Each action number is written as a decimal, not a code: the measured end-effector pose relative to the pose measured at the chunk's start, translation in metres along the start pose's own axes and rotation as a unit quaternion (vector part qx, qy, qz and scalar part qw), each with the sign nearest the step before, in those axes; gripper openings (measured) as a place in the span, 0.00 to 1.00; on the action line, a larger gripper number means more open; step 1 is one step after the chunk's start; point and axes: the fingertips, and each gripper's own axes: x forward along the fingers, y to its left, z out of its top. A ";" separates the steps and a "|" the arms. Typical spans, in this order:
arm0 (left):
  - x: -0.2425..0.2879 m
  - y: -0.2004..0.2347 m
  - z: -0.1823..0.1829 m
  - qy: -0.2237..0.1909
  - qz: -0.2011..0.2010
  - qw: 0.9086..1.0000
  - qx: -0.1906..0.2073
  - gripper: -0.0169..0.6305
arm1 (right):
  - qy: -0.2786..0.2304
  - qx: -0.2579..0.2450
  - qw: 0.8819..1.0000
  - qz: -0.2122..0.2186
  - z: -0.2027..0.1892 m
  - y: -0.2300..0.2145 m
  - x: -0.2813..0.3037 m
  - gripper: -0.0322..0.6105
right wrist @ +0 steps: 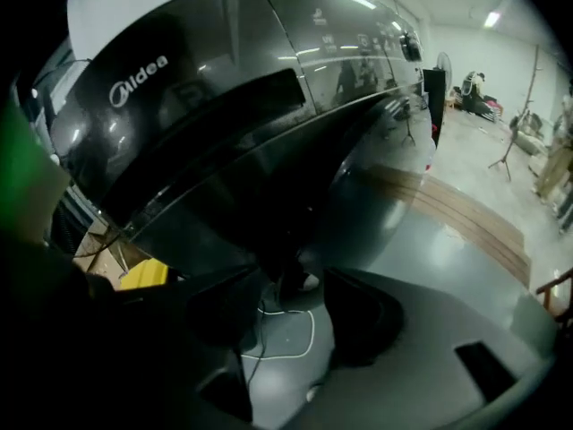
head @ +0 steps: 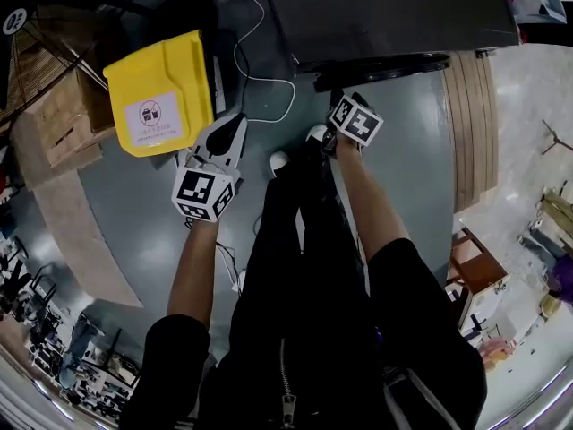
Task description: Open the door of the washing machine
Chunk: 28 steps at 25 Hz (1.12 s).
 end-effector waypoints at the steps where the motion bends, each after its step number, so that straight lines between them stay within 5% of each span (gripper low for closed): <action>1: -0.001 0.004 -0.005 0.002 0.001 1.000 -0.004 0.03 | 0.002 0.005 1.000 -0.009 -0.002 -0.003 0.007 0.40; 11: -0.004 0.011 -0.030 0.015 -0.005 1.000 -0.014 0.03 | -0.003 0.012 1.000 -0.019 -0.008 -0.003 0.038 0.37; 28: -0.019 -0.001 -0.047 0.020 -0.026 0.999 -0.003 0.03 | -0.026 0.019 0.999 -0.040 -0.043 -0.033 0.007 0.28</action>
